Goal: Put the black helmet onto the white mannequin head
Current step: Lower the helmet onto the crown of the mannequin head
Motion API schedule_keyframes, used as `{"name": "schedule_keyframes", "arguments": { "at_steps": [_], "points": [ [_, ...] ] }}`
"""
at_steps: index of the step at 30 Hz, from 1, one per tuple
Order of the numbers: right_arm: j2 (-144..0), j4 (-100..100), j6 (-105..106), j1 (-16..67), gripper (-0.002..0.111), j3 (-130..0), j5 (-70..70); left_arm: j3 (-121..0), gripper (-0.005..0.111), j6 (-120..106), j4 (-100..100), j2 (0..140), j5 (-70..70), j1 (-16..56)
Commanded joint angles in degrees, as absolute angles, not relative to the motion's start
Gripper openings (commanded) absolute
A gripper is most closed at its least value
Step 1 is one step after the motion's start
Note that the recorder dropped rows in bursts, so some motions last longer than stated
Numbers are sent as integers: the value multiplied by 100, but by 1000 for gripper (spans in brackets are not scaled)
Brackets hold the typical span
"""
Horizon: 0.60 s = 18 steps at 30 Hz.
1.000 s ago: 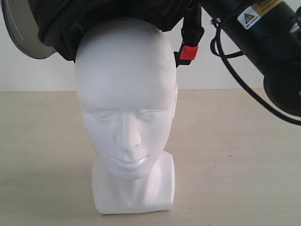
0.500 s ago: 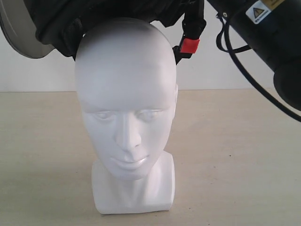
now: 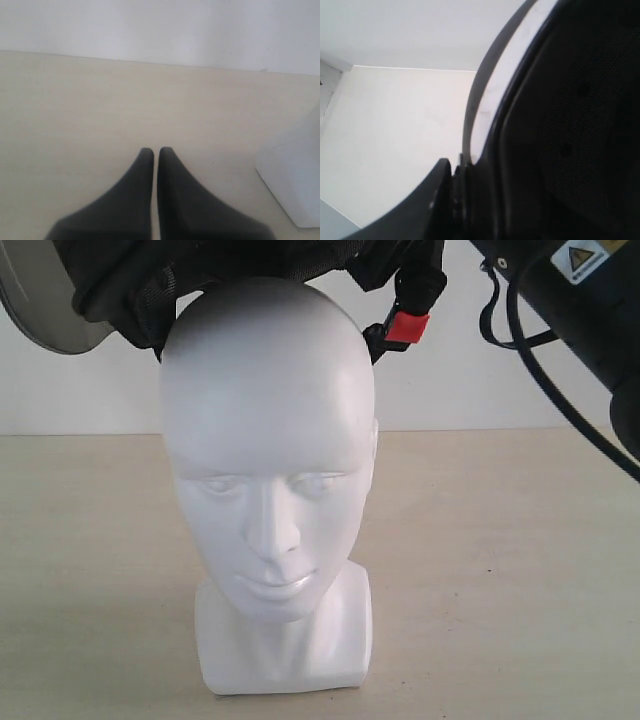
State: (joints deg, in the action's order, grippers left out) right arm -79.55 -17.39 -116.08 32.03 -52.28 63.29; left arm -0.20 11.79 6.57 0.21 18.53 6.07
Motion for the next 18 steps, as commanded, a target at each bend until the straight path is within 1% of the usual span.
{"name": "schedule_keyframes", "arguments": {
  "at_steps": [1, 4, 6, 13, 18],
  "points": [
    [-7764, -1898, -11705, 3194, 0, -5248, 6283, 0, 4, 1155, 665, 0, 1822, 590],
    [-7764, -1967, -11718, 3194, 0, -5248, 6221, 0, 4, 1155, 665, 0, 1822, 590],
    [-7764, -2136, -11776, 3194, 0, -5248, 5819, 0, 4, 1155, 665, 0, 1822, 590],
    [-7764, -2342, -11759, 3194, 0, -5248, 5260, 0, 4, 1155, 665, 0, 1822, 590],
    [-7569, -2521, -11617, 3194, 0, -5248, 4616, 0, 4, 1155, 665, 0, 1822, 590]
  ]
}}
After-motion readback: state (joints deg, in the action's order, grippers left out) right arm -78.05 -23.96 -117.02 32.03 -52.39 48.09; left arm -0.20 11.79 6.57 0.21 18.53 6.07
